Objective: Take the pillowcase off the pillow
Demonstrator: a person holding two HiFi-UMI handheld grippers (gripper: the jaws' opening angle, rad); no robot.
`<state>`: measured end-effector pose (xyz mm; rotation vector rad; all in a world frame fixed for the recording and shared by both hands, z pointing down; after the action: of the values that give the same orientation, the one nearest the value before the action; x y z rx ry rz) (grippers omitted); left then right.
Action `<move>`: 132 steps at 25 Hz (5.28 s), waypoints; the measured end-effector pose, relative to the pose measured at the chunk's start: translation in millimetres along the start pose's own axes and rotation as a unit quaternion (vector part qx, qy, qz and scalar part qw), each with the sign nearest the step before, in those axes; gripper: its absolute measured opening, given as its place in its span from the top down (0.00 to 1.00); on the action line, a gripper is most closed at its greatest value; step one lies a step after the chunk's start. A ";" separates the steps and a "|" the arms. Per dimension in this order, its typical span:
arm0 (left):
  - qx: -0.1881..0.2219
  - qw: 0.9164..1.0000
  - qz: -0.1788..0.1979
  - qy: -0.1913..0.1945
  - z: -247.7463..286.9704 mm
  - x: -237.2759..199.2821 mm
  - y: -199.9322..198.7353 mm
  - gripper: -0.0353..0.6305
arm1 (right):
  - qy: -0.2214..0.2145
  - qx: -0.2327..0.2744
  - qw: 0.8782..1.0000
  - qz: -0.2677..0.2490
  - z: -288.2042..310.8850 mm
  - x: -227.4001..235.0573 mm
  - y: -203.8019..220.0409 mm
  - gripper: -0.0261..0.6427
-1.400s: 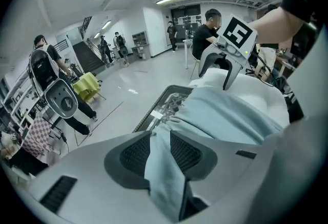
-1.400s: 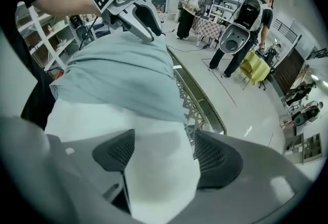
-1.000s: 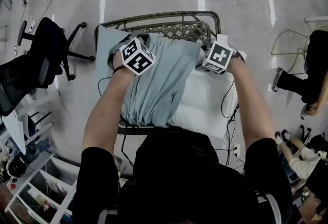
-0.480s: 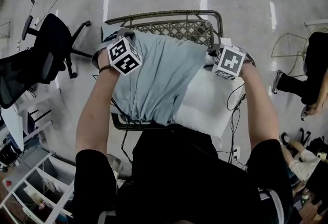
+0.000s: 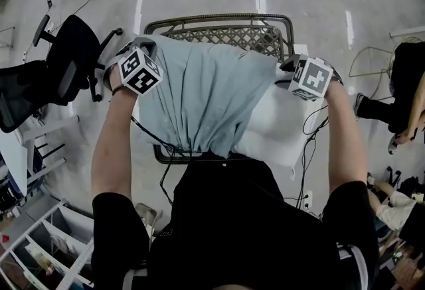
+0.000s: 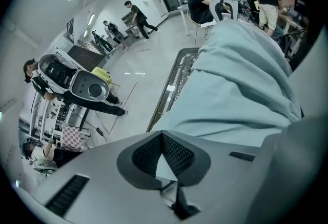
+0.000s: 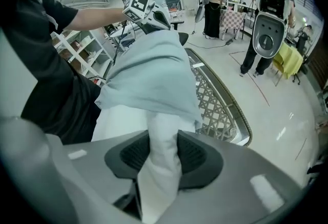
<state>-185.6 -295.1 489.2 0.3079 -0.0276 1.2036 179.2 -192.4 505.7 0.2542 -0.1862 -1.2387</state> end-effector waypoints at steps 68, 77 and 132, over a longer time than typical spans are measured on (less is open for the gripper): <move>0.081 0.971 -0.040 0.221 51.4 20.4 -45.0 0.69 | -0.026 -0.040 0.998 -0.044 119.2 31.4 -67.4 0.28; 0.046 0.961 -0.003 0.273 47.4 28.6 -28.1 0.65 | -0.108 -0.066 0.990 -0.062 138.3 9.4 -67.6 0.39; 0.080 0.992 -0.084 0.043 -6.0 309.1 147.8 0.59 | 0.249 -0.011 0.968 -0.029 106.7 -269.9 -5.9 0.31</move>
<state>-210.1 36.3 572.7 0.3907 0.1671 1.0524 58.8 52.2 605.4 0.5447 0.2720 -1.1964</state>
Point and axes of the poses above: the fingertips, and each gripper's own axes: z forward along the fingers, x to its right, y out of its underside, the point moved 2 cm from there along -z, backward along the fingers, and after that the axes turned 14 degrees about y, right-handed, at the moved point
